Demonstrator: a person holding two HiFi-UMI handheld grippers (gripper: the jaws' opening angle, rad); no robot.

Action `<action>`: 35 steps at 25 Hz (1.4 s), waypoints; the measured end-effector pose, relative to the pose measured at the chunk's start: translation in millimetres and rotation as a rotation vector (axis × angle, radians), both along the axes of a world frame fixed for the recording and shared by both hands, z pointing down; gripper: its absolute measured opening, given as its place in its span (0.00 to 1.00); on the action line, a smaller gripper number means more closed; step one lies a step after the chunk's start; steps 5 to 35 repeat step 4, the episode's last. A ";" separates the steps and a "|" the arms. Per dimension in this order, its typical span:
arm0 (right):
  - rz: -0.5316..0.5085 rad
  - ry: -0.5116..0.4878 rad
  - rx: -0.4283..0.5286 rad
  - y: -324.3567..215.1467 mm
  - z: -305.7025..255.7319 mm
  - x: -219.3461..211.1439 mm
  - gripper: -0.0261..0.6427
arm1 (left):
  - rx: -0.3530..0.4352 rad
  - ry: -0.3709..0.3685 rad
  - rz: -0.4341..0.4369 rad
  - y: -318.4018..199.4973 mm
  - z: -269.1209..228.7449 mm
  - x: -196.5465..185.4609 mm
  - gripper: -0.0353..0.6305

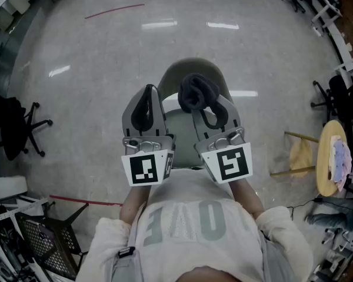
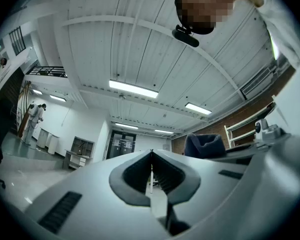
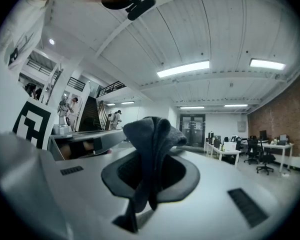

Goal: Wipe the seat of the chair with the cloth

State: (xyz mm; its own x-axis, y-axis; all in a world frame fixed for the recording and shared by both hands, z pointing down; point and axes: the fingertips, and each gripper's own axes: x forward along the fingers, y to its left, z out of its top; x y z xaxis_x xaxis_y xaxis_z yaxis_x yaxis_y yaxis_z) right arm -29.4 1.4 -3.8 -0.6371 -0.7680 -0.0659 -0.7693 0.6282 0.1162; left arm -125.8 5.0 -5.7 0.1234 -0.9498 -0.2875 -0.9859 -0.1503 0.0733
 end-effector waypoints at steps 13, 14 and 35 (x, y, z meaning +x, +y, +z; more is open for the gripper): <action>0.014 0.026 0.014 4.5 -2.3 -13.4 0.12 | 0.000 -0.001 0.008 4.3 -0.1 -13.6 0.08; 0.014 0.026 0.014 4.5 -2.3 -13.4 0.12 | 0.000 -0.001 0.008 4.3 -0.1 -13.6 0.08; 0.014 0.026 0.014 4.5 -2.3 -13.4 0.12 | 0.000 -0.001 0.008 4.3 -0.1 -13.6 0.08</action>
